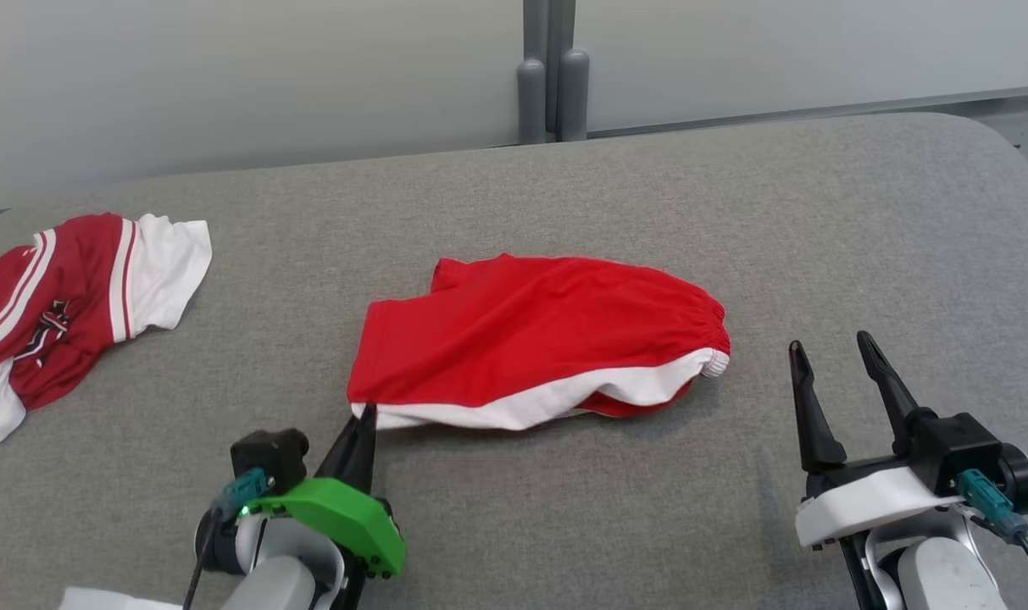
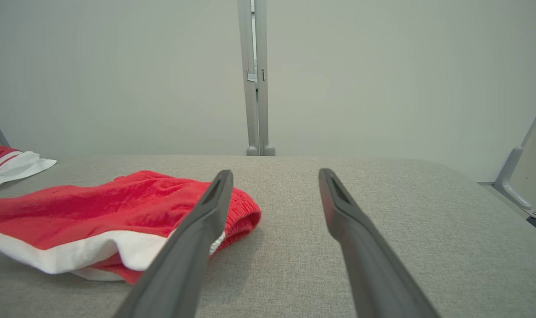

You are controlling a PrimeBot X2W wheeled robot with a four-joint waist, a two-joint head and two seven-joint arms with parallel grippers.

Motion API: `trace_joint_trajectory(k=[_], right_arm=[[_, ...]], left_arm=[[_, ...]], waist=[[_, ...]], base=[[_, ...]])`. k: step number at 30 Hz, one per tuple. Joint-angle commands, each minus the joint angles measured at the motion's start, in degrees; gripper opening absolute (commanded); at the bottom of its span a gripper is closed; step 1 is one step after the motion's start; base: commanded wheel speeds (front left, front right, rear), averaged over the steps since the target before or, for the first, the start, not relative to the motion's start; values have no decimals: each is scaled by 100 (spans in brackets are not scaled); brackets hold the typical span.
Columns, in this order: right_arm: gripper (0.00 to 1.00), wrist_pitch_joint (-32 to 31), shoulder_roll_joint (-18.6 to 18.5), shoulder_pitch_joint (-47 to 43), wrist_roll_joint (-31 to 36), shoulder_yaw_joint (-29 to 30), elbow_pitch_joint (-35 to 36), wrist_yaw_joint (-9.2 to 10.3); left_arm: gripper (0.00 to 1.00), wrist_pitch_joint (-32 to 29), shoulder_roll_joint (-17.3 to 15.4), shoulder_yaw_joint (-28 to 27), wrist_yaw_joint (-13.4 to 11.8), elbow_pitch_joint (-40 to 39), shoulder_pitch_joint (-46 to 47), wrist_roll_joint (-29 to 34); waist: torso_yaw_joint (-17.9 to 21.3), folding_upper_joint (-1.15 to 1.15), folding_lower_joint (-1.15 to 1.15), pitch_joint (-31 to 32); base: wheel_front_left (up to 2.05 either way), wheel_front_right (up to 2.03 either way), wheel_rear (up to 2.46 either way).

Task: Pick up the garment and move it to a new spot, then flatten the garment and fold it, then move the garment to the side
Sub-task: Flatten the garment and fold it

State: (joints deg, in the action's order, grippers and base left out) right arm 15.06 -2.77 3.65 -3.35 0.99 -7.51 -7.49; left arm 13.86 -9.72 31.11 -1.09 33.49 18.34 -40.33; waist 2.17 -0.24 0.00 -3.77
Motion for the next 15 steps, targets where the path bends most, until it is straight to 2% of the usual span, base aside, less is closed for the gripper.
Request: trace_joint_trajectory(k=[1,7,15], right_arm=[[100,17,-20,-84,18,31,25,0],[100,17,-20,-112,41,27,-63,0],[100,17,-20,-173,154,72,-236,0]], left_arm=[[0,-92,-100,8,-91,-200,-250,-46],[0,-363,-304,18,-351,-598,-752,-115],[0,-238,-216,21,-319,-175,-725,-139]], waist=[[-77,24,0,50],[-86,24,0,39],[49,24,0,40]], base=[[0,0,0],[0,0,0],[0,0,0]])
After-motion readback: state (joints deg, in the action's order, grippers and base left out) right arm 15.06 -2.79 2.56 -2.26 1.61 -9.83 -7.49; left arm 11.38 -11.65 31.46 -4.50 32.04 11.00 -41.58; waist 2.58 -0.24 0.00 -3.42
